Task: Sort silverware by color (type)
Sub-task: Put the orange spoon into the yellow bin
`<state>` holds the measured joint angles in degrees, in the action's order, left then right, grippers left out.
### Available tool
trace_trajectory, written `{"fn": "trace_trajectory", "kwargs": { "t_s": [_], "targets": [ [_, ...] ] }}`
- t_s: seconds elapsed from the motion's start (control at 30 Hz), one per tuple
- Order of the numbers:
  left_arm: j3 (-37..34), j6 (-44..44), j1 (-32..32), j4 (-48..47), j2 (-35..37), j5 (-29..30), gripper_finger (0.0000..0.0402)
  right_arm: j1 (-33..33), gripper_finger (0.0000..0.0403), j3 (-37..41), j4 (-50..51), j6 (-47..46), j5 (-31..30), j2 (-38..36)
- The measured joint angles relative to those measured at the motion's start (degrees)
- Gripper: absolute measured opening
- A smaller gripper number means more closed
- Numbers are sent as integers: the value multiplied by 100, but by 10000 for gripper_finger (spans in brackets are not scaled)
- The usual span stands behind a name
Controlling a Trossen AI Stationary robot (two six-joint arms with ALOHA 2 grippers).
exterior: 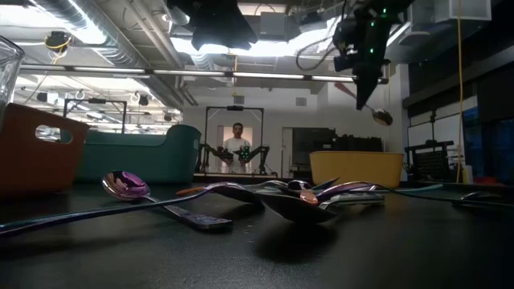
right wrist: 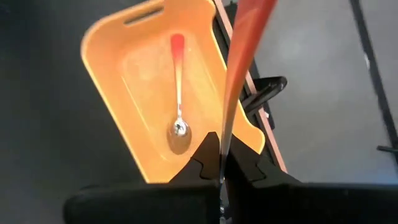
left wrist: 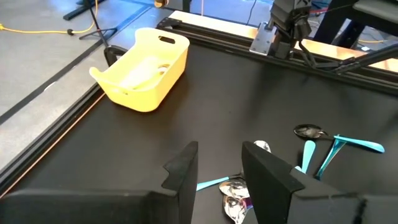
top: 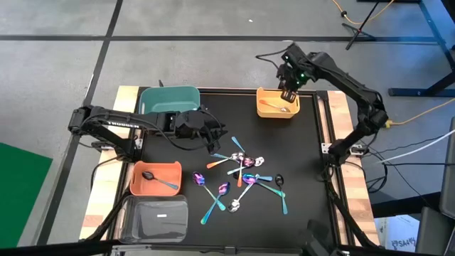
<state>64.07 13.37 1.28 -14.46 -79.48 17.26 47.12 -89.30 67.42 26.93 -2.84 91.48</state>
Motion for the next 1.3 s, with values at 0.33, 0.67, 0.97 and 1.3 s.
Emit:
{"fn": "trace_trajectory", "kwargs": {
  "t_s": [0.33, 0.67, 0.97, 1.3],
  "targets": [
    [0, 0, 2, -3, 0, 2, 118, 281, 0, 0, -48, 241, 487, 875],
    [0, 2, 4, -9, 0, 4, 118, 320, 0, 0, -653, 243, 653, 1707],
    [0, 2, 2, -7, 0, 4, 118, 327, 0, 0, -625, 348, 653, 2191],
    [0, 2, 4, -7, 0, 7, 118, 318, 0, 0, -638, 350, 648, 2544]
  ]
}}
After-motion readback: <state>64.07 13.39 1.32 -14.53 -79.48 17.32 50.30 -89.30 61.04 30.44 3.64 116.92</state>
